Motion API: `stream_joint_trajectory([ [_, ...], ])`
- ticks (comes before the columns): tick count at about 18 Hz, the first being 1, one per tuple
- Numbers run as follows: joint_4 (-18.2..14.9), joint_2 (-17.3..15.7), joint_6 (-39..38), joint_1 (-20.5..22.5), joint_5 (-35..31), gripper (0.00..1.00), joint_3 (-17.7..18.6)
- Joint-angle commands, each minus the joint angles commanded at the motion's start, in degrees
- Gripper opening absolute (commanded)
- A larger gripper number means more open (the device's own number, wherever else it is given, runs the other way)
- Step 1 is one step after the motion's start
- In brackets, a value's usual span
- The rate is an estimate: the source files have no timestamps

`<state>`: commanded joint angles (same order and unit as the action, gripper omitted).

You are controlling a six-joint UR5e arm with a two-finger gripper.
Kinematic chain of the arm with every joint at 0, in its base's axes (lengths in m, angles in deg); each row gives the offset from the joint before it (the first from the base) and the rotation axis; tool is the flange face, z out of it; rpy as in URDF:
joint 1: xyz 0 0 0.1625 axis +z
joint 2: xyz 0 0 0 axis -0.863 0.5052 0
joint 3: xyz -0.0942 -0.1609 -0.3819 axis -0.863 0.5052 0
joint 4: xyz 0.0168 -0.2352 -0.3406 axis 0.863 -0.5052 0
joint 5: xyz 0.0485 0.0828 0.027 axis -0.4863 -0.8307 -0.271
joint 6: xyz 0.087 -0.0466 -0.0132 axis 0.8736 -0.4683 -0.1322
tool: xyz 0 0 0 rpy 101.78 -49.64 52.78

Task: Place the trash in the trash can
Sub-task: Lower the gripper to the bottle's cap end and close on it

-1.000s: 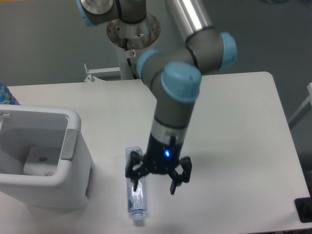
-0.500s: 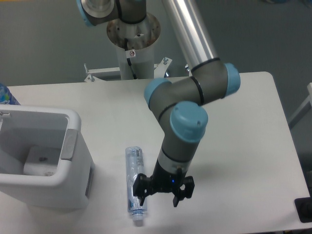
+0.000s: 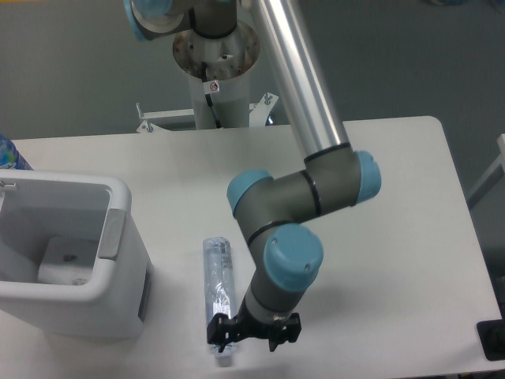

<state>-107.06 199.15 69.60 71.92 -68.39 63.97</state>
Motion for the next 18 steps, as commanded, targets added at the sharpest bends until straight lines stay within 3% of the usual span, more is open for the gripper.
stream_joint_trajectory([
  [7, 0.18, 2.29, -0.35, -0.97, -1.85, 1.0, 0.09],
  [10, 0.18, 2.82, -0.27, -1.15, -2.2, 0.95, 0.09],
  [18, 0.09, 1.94, -0.26, -1.23, -2.2, 0.28, 0.44],
])
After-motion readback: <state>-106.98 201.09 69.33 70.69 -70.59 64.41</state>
